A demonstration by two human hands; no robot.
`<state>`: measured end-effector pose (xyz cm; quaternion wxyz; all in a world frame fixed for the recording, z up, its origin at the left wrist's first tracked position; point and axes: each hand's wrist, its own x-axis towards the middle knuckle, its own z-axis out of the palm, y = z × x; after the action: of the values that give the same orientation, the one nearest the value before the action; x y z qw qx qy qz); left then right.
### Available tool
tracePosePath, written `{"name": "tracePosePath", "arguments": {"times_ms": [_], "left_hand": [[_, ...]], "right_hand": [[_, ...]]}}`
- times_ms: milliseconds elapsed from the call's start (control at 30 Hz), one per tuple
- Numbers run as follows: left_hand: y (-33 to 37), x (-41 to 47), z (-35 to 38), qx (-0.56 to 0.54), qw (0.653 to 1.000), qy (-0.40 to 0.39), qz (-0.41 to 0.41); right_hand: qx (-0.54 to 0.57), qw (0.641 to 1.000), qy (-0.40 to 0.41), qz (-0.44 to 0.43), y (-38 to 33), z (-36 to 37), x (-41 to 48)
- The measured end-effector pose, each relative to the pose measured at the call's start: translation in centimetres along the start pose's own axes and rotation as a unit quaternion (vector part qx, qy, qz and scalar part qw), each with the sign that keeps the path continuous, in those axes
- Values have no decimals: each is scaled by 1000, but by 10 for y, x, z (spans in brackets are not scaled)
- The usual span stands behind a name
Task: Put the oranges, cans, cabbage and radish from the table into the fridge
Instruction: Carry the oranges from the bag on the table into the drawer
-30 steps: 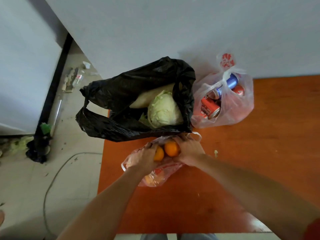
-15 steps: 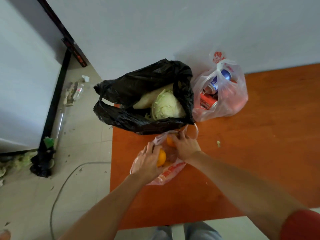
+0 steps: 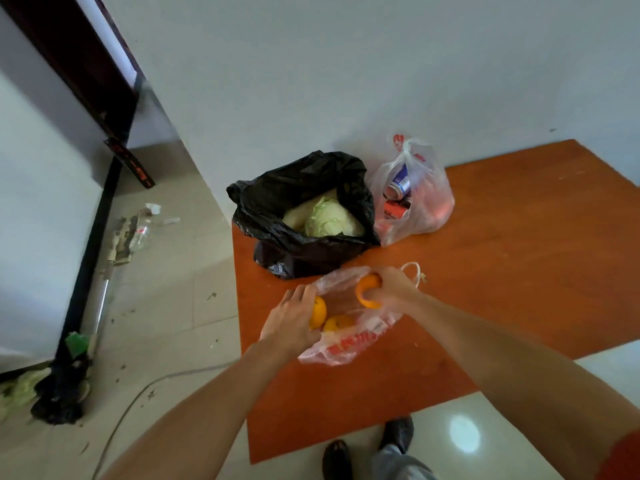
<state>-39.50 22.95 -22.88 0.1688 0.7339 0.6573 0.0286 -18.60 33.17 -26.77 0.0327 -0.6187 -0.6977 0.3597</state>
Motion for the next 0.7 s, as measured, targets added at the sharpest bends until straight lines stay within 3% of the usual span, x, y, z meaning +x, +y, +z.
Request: {"name": "tracePosePath", "arguments": {"times_ms": [167, 300, 400, 533, 700], "left_hand": [[8, -7, 7, 13, 999, -25, 35], [7, -14, 22, 13, 998, -44, 38], [7, -20, 29, 20, 997, -52, 47], [6, -19, 33, 32, 996, -61, 53], [20, -8, 21, 59, 993, -59, 81]], "right_hand": [[72, 997, -14, 21, 23, 28, -31], [-104, 994, -33, -9, 37, 52, -55], [-194, 981, -9, 7, 44, 67, -62], [-205, 976, 40, 60, 50, 65, -59], [-171, 978, 119, 2, 40, 31, -81]]}}
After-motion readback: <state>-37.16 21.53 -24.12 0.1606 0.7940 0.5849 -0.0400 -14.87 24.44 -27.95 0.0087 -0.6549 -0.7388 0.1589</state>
